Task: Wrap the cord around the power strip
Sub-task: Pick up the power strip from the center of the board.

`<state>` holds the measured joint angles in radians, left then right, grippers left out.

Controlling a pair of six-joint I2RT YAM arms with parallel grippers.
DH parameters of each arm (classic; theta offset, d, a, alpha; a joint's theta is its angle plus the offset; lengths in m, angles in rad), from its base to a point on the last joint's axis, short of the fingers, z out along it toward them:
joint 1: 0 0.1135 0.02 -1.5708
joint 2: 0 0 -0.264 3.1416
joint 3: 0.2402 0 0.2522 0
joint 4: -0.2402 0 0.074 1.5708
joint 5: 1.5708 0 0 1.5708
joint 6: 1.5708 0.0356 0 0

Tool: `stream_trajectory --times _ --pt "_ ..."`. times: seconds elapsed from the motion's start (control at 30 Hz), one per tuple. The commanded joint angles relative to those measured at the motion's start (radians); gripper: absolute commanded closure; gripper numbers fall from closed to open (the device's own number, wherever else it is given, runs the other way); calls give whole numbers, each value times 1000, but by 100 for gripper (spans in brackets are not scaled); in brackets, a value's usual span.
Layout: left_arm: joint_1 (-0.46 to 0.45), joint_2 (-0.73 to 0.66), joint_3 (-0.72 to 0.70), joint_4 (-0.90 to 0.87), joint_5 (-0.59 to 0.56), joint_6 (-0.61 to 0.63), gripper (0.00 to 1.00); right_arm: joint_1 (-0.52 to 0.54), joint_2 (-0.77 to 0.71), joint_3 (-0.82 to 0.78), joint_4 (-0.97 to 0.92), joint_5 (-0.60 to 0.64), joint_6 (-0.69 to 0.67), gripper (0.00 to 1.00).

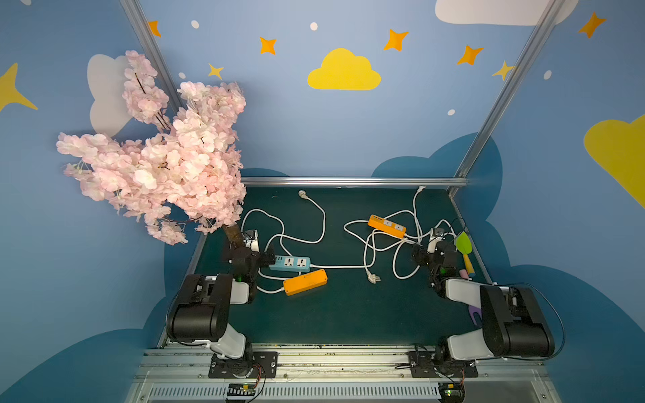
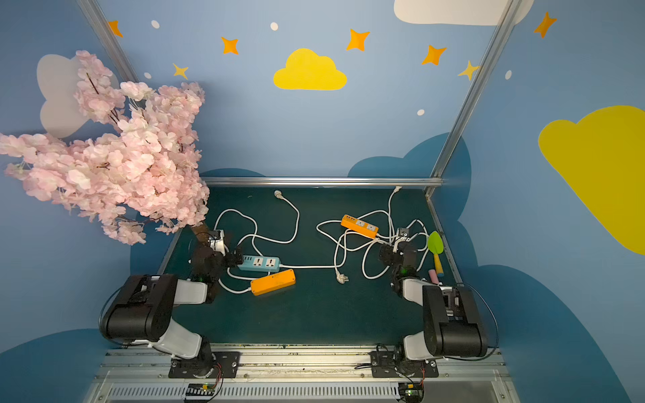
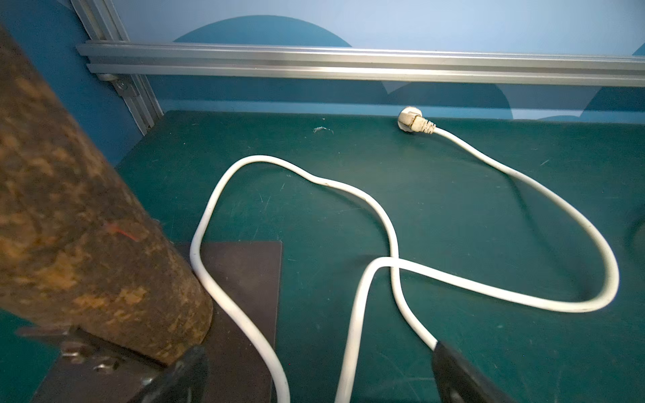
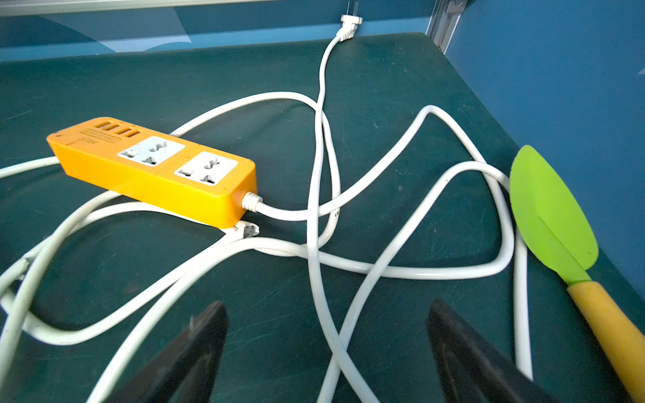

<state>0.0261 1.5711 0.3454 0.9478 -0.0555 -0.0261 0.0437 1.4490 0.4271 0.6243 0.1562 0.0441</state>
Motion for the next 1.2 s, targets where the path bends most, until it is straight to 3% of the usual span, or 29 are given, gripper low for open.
stream_trajectory --times 0.0,0.9,0.97,1.07,1.13,1.17 --pt "-1 6 15 5 14 6 0 1 8 15 5 5 -4 9" --pt "17 1 13 10 51 0 0 15 -3 19 -2 21 -6 9" --pt "3 -31 -7 24 -7 -4 0 31 -15 34 -33 11 -31 9" --pt "-28 -124 -22 -23 -63 20 0 60 -46 41 -26 93 -43 9" --pt "-82 -211 -12 -127 -189 37 0 93 -116 82 -91 150 -61 9" --pt "-103 -256 6 -205 -259 19 0 101 -157 118 -184 171 -6 9"
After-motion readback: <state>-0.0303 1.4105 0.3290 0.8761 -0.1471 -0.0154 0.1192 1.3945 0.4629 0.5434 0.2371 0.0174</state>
